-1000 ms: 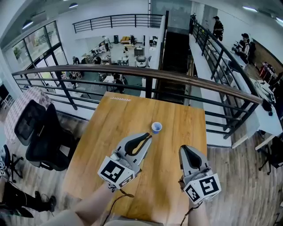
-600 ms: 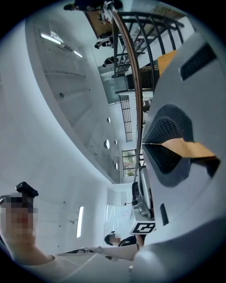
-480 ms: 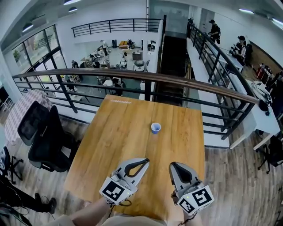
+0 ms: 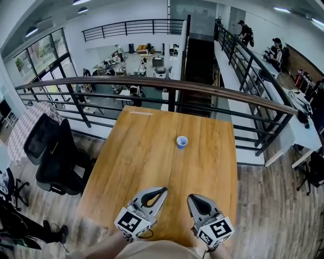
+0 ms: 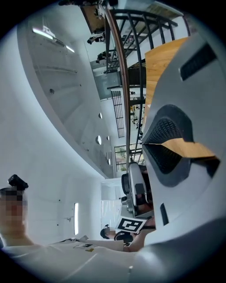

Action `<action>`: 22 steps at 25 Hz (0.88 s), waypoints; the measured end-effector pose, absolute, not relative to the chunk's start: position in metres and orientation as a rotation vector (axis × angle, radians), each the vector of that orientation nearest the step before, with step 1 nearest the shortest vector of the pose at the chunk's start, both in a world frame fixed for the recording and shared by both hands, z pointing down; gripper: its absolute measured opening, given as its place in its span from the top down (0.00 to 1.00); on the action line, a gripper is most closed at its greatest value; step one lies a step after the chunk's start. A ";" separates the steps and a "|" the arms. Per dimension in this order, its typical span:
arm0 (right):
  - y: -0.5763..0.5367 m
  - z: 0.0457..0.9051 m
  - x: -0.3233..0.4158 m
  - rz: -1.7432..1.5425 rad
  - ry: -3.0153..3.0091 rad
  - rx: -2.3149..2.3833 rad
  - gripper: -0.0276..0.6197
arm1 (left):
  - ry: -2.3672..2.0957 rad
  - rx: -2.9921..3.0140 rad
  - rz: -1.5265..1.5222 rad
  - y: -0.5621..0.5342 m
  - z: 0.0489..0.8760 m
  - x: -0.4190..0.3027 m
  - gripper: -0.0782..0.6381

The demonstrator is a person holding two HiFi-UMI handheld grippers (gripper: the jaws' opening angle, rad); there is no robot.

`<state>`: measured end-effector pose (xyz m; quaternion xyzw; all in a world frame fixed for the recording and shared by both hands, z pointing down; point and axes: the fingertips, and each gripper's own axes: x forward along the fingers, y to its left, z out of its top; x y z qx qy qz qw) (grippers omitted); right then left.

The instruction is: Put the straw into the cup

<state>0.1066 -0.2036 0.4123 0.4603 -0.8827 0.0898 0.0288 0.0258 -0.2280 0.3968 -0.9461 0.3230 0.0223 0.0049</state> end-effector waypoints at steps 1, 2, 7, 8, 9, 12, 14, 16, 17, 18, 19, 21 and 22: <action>-0.203 0.412 0.105 0.269 -2.720 1.411 0.92 | 1.010 -2.962 0.066 -0.227 0.396 0.025 0.87; -0.202 0.411 0.104 0.259 -2.718 1.409 0.92 | 1.007 -2.964 0.057 -0.226 0.396 0.025 0.87; -0.204 0.403 0.104 0.239 -2.715 1.426 0.92 | 1.006 -2.988 0.045 -0.222 0.396 0.027 0.87; -0.204 0.404 0.104 0.241 -2.711 1.427 0.92 | 0.999 -2.978 0.053 -0.223 0.398 0.024 0.87; -0.204 0.406 0.103 0.246 -2.706 1.428 0.92 | 0.995 -2.966 0.054 -0.224 0.400 0.022 0.87; -0.203 0.410 0.102 0.264 -2.695 1.429 0.92 | 1.008 -2.970 0.048 -0.224 0.402 0.019 0.87; -0.202 0.411 0.103 0.270 -2.690 1.430 0.92 | 1.016 -2.971 0.048 -0.224 0.401 0.017 0.87; -0.202 0.411 0.103 0.272 -2.687 1.432 0.92 | 1.015 -2.962 0.051 -0.223 0.403 0.016 0.87; -0.202 0.411 0.102 0.270 -2.687 1.433 0.92 | 1.018 -2.965 0.050 -0.222 0.403 0.015 0.87; -0.202 0.411 0.102 0.269 -2.689 1.431 0.92 | 1.025 -2.969 0.050 -0.221 0.401 0.015 0.87; -0.202 0.412 0.102 0.272 -2.692 1.429 0.92 | 1.035 -2.971 0.050 -0.221 0.399 0.014 0.87; -0.202 0.413 0.101 0.294 -2.698 1.426 0.92 | 1.049 -2.948 0.055 -0.223 0.399 0.011 0.87; -0.203 0.414 0.101 0.307 -2.701 1.425 0.92 | 1.052 -2.937 0.057 -0.224 0.400 0.010 0.87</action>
